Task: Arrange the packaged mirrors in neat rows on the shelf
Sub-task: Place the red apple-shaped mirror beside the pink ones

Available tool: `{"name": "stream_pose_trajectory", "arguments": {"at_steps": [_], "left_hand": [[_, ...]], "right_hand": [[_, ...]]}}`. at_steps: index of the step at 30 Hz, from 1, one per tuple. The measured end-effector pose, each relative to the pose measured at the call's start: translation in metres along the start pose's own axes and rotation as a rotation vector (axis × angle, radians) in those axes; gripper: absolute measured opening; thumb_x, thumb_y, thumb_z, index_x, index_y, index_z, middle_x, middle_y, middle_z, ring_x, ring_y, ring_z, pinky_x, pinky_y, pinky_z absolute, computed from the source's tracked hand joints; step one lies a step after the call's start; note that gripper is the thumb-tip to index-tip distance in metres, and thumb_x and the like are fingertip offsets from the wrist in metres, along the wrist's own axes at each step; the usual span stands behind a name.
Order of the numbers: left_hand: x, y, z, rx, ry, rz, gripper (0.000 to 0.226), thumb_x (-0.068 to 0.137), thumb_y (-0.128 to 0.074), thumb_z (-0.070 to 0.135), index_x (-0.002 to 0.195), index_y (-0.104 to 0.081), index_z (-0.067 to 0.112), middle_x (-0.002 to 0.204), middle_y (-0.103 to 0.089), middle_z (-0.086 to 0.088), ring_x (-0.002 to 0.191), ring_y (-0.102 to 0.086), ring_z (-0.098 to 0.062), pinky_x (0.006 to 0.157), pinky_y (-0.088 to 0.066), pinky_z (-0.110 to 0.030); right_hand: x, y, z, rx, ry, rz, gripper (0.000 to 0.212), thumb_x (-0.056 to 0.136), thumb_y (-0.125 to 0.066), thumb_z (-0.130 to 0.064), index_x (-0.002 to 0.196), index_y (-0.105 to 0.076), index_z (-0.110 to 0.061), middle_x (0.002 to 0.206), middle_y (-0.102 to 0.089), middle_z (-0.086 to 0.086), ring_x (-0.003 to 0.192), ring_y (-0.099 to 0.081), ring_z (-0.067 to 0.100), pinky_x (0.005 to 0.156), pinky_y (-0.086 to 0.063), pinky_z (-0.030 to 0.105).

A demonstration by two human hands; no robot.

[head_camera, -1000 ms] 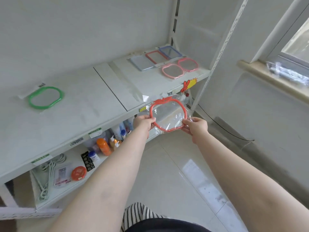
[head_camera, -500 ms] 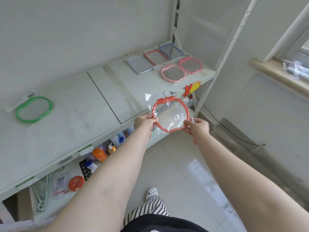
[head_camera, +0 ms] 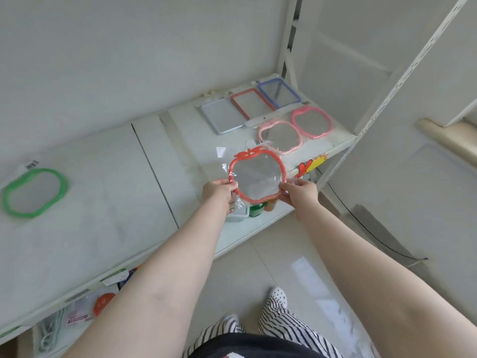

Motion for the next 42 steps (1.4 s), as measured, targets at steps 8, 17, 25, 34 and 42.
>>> {"name": "stream_pose_trajectory", "arguments": {"at_steps": [8, 17, 25, 34, 42], "left_hand": [[0.043, -0.021, 0.042, -0.071, -0.083, 0.149, 0.022, 0.079, -0.069, -0.005, 0.097, -0.067, 0.008, 0.054, -0.063, 0.001, 0.055, -0.055, -0.014, 0.056, -0.048, -0.019], [0.079, -0.034, 0.045, -0.068, -0.077, 0.267, 0.026, 0.079, -0.070, -0.003, 0.105, -0.069, 0.003, 0.068, -0.064, -0.002, 0.059, -0.060, -0.016, 0.073, -0.054, -0.031], [0.104, -0.039, 0.040, -0.034, -0.078, 0.305, 0.021, 0.079, -0.068, -0.004, 0.097, -0.070, 0.005, 0.075, -0.067, -0.007, 0.062, -0.062, -0.021, 0.088, -0.056, -0.040], [0.113, -0.036, 0.028, 0.083, -0.087, 0.397, 0.030, 0.073, -0.074, -0.001, 0.095, -0.060, 0.015, 0.090, -0.068, -0.009, 0.080, -0.068, -0.026, 0.087, -0.057, -0.043], [0.096, -0.040, 0.045, 0.538, -0.170, 0.518, 0.051, 0.078, -0.072, 0.018, 0.123, -0.050, 0.013, 0.120, -0.058, -0.010, 0.106, -0.061, -0.028, 0.087, -0.048, -0.033]], "right_hand": [[0.072, -0.046, -0.052, -0.049, 0.005, -0.166, 0.010, 0.081, -0.070, 0.000, 0.083, -0.064, -0.007, 0.076, -0.069, 0.012, 0.065, -0.070, 0.025, 0.064, -0.061, 0.028], [0.124, -0.068, -0.069, -0.241, 0.064, -0.254, 0.014, 0.076, -0.074, -0.001, 0.071, -0.064, -0.009, 0.064, -0.061, 0.007, 0.052, -0.056, 0.016, 0.062, -0.060, 0.025], [0.152, -0.078, -0.068, -0.386, 0.092, -0.222, 0.011, 0.080, -0.069, -0.003, 0.071, -0.063, -0.007, 0.058, -0.060, 0.006, 0.044, -0.056, 0.016, 0.067, -0.059, 0.037], [0.159, -0.076, -0.067, -0.526, 0.119, -0.189, 0.032, 0.081, -0.070, -0.010, 0.058, -0.049, -0.014, 0.050, -0.059, 0.003, 0.057, -0.070, 0.032, 0.070, -0.060, 0.042], [0.151, -0.078, -0.073, -0.798, 0.268, -0.221, 0.014, 0.084, -0.062, -0.023, 0.081, -0.053, -0.013, 0.077, -0.070, 0.012, 0.073, -0.070, 0.033, 0.075, -0.058, 0.045]]}}
Point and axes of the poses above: each hand's wrist, its own x-axis towards the middle knuckle, its own y-axis out of the back of the hand, z = x × y, the point moved 6 cm from there along x, towards the middle knuckle
